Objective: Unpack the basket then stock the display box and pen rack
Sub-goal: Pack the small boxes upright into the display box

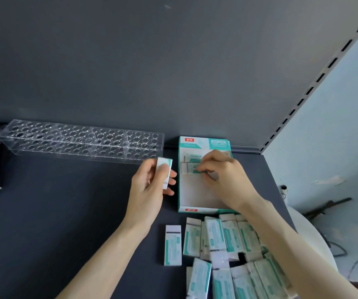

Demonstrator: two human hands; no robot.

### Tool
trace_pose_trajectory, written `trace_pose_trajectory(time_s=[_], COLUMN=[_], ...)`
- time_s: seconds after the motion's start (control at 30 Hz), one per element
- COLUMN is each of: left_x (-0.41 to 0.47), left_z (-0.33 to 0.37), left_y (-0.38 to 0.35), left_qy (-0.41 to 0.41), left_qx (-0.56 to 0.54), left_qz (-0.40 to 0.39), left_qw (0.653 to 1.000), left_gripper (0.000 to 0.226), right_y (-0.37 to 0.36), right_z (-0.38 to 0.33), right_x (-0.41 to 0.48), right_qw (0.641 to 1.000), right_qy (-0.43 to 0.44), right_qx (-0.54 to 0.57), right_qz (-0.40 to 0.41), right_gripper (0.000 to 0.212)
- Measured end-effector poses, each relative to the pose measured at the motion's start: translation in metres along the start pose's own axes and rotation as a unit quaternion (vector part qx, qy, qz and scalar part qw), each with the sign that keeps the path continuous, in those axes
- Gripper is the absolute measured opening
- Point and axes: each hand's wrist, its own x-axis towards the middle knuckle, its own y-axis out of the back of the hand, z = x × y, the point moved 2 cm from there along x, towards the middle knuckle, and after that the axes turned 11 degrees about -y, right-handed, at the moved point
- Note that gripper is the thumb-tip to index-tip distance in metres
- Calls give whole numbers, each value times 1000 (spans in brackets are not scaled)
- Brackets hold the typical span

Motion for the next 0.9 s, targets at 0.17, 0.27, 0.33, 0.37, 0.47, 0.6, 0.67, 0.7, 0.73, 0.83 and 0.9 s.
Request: trace_pose_trajectory(time_s=[0.17,0.27,0.33,0.37,0.47,0.6,0.67,0.7,0.73,0.83,0.9], left_x=[-3,-4,-5,-6,-6,-6,-7,-7,-7,-9,-10], left_z=[4,7,10,12,14,15,14,14,14,17,20], left_y=[-2,-3,-4,-4,-3,-3,-3,-4,-4,-6,-5], left_qy=[-13,-30,-44,-48,-48,-60,-57,-54,-52,-60,-67], left_qx=[4,14,14,7,-27,-36,-52,-69,-82,-81,-59], left_qz=[-11,-10,-9,-10,-7,8,11,12,10,-21,-39], left_qw=[1000,999,999,999,998,998,997,996,995,995,995], left_gripper=[12,11,12,12,11,8,11,16,20,24,24], right_y=[-3,-4,-4,-4,1,22,26,26,26,27,29], right_z=[2,4,4,4,1,-7,-13,-16,-19,-21,-20], right_x=[1,1,0,0,1,-3,-10,-14,-18,-22,-24], right_qw=[1000,999,999,999,999,968,939,923,909,891,880], right_qy=[-11,-21,-28,-33,-48,-86,-95,-95,-94,-95,-102], right_qx=[-12,-21,-26,-32,10,233,315,349,377,422,451], right_qz=[18,13,6,0,-9,-27,-98,-129,-150,-138,-108], right_gripper=[17,18,19,20,24,20,23,25,25,25,22])
